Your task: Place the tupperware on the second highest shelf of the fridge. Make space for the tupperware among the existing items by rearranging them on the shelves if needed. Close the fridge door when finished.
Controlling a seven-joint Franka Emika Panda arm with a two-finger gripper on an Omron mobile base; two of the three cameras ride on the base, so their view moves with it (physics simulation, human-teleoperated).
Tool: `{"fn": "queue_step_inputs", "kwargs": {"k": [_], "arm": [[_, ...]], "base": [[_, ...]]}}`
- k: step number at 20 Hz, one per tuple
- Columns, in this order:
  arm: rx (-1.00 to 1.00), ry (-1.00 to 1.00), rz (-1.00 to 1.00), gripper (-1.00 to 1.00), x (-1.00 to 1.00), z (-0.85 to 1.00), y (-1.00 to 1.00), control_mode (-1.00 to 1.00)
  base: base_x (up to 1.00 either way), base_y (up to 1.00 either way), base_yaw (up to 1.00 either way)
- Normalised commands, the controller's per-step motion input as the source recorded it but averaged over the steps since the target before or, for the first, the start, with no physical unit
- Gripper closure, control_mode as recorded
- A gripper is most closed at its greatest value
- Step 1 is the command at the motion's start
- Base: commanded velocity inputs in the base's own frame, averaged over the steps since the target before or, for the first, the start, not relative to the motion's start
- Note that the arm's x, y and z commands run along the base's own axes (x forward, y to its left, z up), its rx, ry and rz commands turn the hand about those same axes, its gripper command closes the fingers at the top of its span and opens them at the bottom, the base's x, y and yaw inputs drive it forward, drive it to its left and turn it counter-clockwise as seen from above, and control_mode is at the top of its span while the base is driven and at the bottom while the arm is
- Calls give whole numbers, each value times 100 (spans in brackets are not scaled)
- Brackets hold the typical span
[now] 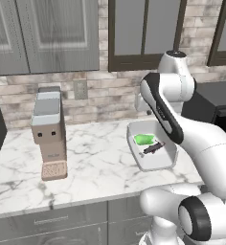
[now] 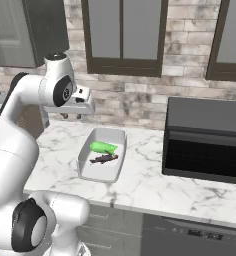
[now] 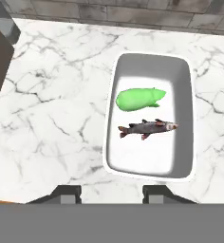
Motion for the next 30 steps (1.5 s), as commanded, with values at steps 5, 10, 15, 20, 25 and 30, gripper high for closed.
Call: {"fn": "queue_step_inputs", "kwargs": {"k": [5, 10, 15, 20, 25, 30], "arm": [[0, 1, 0, -100, 0, -4, -47, -100], [0, 2, 0, -100, 0, -28, -70, -100], [0, 0, 0, -100, 0, -67, -78, -100], [0, 5, -2, -100, 0, -72, -51, -100], [1, 5, -2, -100, 21, -57, -6, -100], [6, 4, -1, -100, 53, -42, 0, -100]], "base": [[0, 0, 0], [0, 0, 0], [0, 0, 0], [0, 0, 0], [0, 0, 0], [0, 0, 0]]}}
